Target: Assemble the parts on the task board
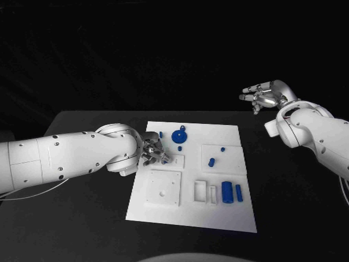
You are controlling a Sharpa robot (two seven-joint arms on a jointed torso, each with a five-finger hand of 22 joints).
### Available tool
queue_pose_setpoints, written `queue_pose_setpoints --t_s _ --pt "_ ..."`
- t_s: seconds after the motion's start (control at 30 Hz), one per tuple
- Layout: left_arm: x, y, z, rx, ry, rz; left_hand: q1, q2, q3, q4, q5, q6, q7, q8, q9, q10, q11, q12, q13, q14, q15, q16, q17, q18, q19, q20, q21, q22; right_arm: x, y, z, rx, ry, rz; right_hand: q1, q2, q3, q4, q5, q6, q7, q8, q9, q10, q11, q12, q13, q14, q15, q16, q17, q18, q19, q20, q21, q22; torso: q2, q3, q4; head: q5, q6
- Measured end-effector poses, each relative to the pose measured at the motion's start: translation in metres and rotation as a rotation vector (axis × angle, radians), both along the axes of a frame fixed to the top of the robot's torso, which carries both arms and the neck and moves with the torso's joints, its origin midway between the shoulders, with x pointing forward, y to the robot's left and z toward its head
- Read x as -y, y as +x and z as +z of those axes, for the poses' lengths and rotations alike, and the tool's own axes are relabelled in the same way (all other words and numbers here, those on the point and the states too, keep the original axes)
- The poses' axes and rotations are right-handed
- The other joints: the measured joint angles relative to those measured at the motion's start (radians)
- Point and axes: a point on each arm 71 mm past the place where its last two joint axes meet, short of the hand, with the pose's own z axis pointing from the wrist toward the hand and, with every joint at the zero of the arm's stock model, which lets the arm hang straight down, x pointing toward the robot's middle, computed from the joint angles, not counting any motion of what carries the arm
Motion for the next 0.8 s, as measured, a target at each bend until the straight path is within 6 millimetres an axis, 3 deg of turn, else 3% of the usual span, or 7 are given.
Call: queue_pose_setpoints --t_s 0.03,0.07,0.1,0.2,0.33,0.8 --pt "0.0008 -0.0003 -0.0004 -0.002 0.001 -0.003 -0.009 0.001 0.0 0.002 0.0 0.0 0.0 0.0 0.156 0.0 0.0 0.0 0.002 0.0 0.0 0.0 0.0 0.0 0.0 0.0 0.0 0.001 -0.0001 0.0 0.0 0.0 0.0 0.0 0.0 0.0 0.001 -0.001 0.002 0.0 0.0 0.0 0.0 0.0 0.0 0.0 0.0 0.0 0.0 0.0 0.0 0.0 0.0 0.0 0.0 0.001 0.0 0.0 -0.0002 0.0 0.0" --pt "0.0017 -0.0006 -0.0008 -0.005 0.001 -0.006 -0.012 0.004 0.002 0.004 0.0 0.0 0.0 0.002 0.249 0.0 0.0 0.0 0.002 0.0 0.0 0.0 0.0 0.0 0.0 0.0 0.0 0.001 -0.0002 0.0 0.0 0.0 0.0 0.0 0.0 0.0 0.001 -0.001 0.002 0.0 0.0 0.0 0.0 0.0 0.0 0.0 0.0 0.0 0.0 0.0 0.0 0.0 0.0 0.0 0.0 0.001 0.0 0.0 -0.0004 0.0 0.0" --pt "0.0022 -0.0008 -0.0011 -0.007 0.002 -0.008 -0.012 0.004 0.002 0.004 0.0 0.0 0.0 0.006 0.294 0.0 0.0 0.0 0.002 0.0 0.0 0.0 0.0 0.0 0.0 0.0 0.0 0.001 -0.0002 0.0 0.0 0.0 0.0 0.0 0.0 0.0 0.004 0.002 0.002 0.0 0.0 0.0 0.0 0.0 0.0 0.0 0.0 0.0 0.0 0.0 0.0 0.0 0.0 0.0 0.0 0.001 0.0 -0.0001 -0.0005 0.0 0.001" --pt "0.0025 -0.0009 -0.0019 -0.012 0.005 -0.01 -0.021 0.013 0.003 0.005 0.0 0.002 0.002 0.012 0.314 0.001 0.0 0.0 0.003 0.0 0.0 0.0 0.0 0.0 0.004 -0.004 0.0 0.003 -0.0004 0.0001 -0.0001 0.0 0.0 0.001 0.0 0.0 0.004 0.002 0.002 0.0 0.0 0.0 -0.001 0.0 0.0 0.0 0.0 0.0 0.0 0.0 0.0 -0.002 0.0 0.0 0.0 0.001 0.0 -0.0001 -0.0006 -0.001 0.002" --pt "0.0036 -0.0004 -0.0022 -0.014 0.007 -0.013 -0.023 0.016 0.012 0.002 -0.002 0.032 0.012 0.011 0.316 0.025 0.024 0.0 0.003 0.0 0.0 0.0 0.0 0.0 0.004 -0.004 -0.004 0.004 -0.0005 0.0002 -0.0002 -0.001 0.0 0.001 0.0 0.0 0.004 0.002 0.008 0.0 0.0 0.0 -0.001 0.0 0.0 0.0 0.0 0.0 0.0 -0.004 0.0 0.005 0.0 0.0 0.0 0.001 0.0 0.0 -0.0007 -0.002 0.003" --pt "0.005 0.0027 -0.0025 -0.021 0.005 -0.012 -0.027 0.02 0.017 -0.002 0.0 0.032 0.012 0.01 0.316 0.025 0.024 0.0 -0.003 0.0 0.0 -0.003 -0.004 0.0 0.007 -0.007 -0.008 0.007 -0.0018 0.0009 -0.0011 -0.003 0.001 0.002 -0.008 0.0 0.013 0.005 0.013 0.0 0.0 0.0 -0.001 0.0 0.0 0.0 0.0 0.0 0.0 -0.004 0.001 0.009 0.0 0.0 0.0 0.001 0.0 -0.0006 0.0001 -0.006 0.005"
